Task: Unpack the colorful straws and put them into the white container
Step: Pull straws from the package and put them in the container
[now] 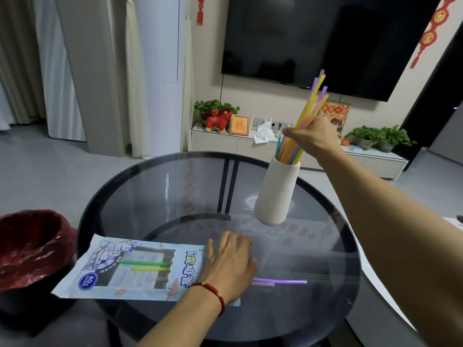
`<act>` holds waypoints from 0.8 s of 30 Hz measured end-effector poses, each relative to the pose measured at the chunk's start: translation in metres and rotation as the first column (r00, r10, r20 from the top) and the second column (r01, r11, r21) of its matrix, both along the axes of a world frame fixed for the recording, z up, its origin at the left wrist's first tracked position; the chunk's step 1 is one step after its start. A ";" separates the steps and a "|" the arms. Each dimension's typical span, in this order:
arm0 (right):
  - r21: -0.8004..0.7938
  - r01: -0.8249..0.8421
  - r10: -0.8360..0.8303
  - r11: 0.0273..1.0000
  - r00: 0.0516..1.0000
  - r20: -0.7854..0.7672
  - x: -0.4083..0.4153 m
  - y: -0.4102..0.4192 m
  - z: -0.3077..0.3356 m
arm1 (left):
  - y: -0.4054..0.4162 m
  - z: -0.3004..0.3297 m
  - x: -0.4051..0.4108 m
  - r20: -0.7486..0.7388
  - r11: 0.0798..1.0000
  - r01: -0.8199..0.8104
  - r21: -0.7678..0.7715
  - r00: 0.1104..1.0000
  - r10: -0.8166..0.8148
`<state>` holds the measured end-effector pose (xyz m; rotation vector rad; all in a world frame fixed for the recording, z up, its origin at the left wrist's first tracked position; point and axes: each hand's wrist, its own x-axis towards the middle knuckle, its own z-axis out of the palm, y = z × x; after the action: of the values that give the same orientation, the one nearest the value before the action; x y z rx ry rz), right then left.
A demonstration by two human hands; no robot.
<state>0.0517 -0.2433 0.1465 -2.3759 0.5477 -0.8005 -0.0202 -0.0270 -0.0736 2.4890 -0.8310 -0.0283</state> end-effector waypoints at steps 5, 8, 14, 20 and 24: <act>-0.035 0.031 -0.026 0.999 0.992 0.127 0.002 -0.002 -0.002 | 0.001 -0.001 0.001 -0.016 1.000 -0.003 0.005 1.000 0.003; -0.085 -0.054 0.071 0.995 0.974 0.215 0.002 -0.001 -0.002 | 0.000 -0.001 0.003 -0.011 1.000 -0.010 0.007 1.000 0.010; -0.417 -0.155 0.215 0.896 0.972 0.099 0.002 0.000 -0.012 | -0.002 -0.001 0.005 -0.002 1.000 -0.016 0.006 1.000 0.016; -0.480 -0.190 0.163 0.856 0.982 -0.097 -0.002 -0.007 -0.024 | -0.002 -0.001 0.005 0.023 1.000 -0.006 -0.015 1.000 0.007; -0.452 -0.191 0.173 0.872 0.982 -0.080 -0.001 -0.005 -0.024 | 0.000 0.000 0.006 0.052 1.000 0.004 -0.004 0.999 -0.003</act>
<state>0.0502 -0.2488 0.1223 -2.8258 0.1467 -0.8754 -0.0140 -0.0273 -0.0740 2.4941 -0.8557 0.0364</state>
